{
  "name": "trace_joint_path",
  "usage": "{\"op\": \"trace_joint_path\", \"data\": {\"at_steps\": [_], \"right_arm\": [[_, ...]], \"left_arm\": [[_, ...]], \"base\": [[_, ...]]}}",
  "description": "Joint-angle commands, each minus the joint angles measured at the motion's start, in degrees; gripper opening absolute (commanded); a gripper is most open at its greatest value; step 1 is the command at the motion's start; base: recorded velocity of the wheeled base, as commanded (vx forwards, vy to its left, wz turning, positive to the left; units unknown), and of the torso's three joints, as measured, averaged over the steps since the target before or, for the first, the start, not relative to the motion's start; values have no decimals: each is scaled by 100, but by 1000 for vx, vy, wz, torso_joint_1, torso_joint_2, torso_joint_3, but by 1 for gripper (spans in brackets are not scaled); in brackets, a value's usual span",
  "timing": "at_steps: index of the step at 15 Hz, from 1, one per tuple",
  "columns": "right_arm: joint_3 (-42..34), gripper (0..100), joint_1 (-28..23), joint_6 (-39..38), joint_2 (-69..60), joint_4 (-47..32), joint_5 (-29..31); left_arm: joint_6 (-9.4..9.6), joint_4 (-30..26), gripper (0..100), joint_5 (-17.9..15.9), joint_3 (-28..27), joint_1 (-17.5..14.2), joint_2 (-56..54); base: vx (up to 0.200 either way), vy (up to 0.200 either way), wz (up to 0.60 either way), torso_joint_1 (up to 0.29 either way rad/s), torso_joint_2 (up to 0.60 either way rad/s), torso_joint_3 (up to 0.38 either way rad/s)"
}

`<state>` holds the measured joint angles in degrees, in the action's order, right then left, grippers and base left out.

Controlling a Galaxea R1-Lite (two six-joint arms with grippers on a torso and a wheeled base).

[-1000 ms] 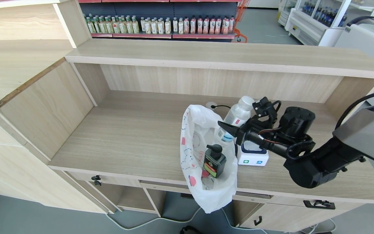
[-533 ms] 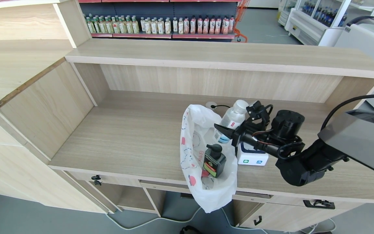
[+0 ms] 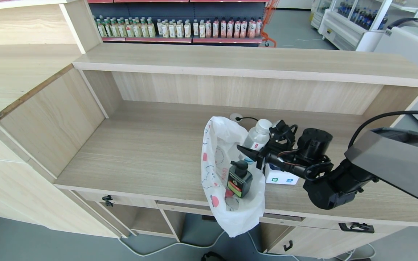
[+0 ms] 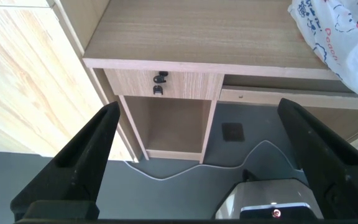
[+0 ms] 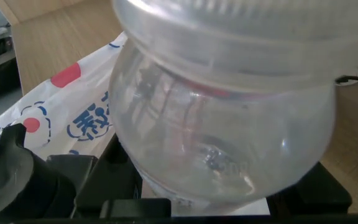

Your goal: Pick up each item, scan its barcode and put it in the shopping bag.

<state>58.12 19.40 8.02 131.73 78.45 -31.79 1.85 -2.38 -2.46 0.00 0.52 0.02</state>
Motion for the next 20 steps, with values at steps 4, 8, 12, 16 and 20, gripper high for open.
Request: {"op": "trace_joint_path", "data": {"at_steps": [4, 8, 12, 16, 20], "right_arm": [[-12, 0, 38, 42, 125, -5, -11], [-47, 0, 38, 59, 125, 4, -11], [-56, 0, 29, 68, 116, 4, -11], [-82, 0, 29, 147, 125, 4, -46], [-161, 100, 29, 226, 125, 4, -73]], "left_arm": [[-1, 0, 100, 0, 0, 0, -2], [-1, 0, 100, 0, 0, 0, -2], [-1, 0, 100, 0, 0, 0, -2], [-1, 0, 100, 0, 0, 0, -2], [-1, 0, 100, 0, 0, 0, -2]], "base": [[0, 0, 0, 0, 0, 0], [0, 0, 0, 0, 0, 0], [0, 0, 0, 0, 0, 0], [0, 0, 0, 0, 0, 0], [0, 0, 0, 0, 0, 0]]}}
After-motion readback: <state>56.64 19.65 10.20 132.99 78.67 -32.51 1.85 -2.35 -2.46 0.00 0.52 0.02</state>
